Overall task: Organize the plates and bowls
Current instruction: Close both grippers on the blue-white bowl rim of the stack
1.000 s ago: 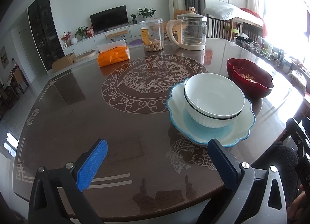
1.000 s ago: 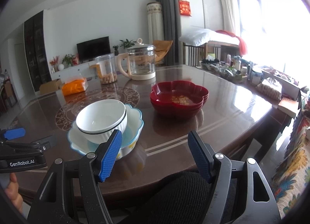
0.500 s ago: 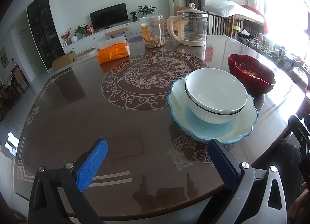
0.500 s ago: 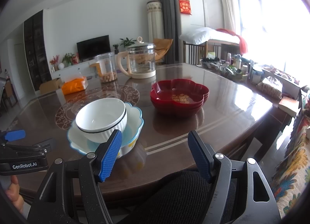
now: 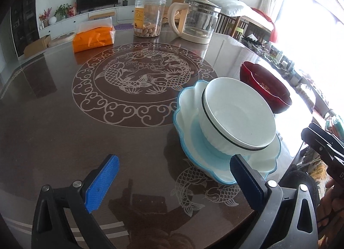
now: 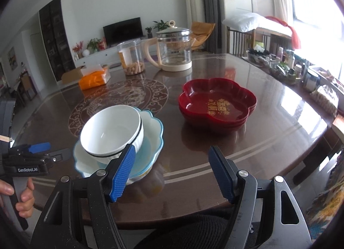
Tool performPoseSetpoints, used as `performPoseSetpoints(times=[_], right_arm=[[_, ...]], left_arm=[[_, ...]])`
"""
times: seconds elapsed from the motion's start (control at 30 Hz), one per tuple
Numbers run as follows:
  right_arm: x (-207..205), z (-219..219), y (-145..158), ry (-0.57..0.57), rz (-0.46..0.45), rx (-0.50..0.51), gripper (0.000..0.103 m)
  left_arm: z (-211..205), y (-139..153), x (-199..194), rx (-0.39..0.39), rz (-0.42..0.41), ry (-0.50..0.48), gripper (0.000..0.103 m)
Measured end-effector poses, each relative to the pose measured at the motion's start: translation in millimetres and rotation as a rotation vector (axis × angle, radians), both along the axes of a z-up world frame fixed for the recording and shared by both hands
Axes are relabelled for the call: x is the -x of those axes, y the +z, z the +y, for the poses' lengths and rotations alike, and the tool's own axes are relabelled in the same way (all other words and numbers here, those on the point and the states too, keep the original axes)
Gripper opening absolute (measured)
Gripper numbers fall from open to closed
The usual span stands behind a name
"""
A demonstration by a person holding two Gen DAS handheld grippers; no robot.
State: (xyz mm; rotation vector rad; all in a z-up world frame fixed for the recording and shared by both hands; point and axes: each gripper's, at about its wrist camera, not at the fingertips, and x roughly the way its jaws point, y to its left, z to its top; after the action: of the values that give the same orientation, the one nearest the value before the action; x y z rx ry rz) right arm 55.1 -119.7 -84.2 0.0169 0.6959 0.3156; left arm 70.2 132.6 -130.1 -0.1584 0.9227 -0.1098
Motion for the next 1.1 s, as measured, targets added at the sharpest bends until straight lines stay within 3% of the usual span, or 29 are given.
performPoseSetpoints(times=[0.13, 0.3, 0.33, 0.43, 0.57, 0.7, 0.97, 1.1], right_arm=[[-19, 5, -11, 0.031, 0.069, -0.011, 0.072], [-42, 7, -19, 0.037, 0.131, -0.034, 0.07], [-47, 8, -21, 0.042, 0.149, -0.041, 0.063], [-61, 12, -31, 0.055, 0.214, -0.058, 0.046], [-74, 14, -43, 0.067, 0.28, -0.091, 0.039], [-84, 17, -51, 0.082, 0.34, -0.112, 0.016], [-87, 10, -50, 0.085, 0.354, -0.185, 0.015], [-85, 13, -45, 0.086, 0.326, -0.172, 0.016]], left_arm=[[-2, -9, -7, 0.015, 0.019, -0.043, 0.097], [3, -23, -21, 0.088, 0.069, -0.027, 0.07], [4, -26, -23, 0.113, 0.075, -0.022, 0.067], [3, -30, -27, 0.168, 0.066, -0.016, 0.046], [-6, -30, -29, 0.171, 0.032, -0.031, 0.025], [-6, -30, -29, 0.165, 0.005, -0.018, 0.025], [-3, -29, -28, 0.195, 0.0, 0.016, 0.024], [-2, -27, -30, 0.206, 0.002, 0.025, 0.024]])
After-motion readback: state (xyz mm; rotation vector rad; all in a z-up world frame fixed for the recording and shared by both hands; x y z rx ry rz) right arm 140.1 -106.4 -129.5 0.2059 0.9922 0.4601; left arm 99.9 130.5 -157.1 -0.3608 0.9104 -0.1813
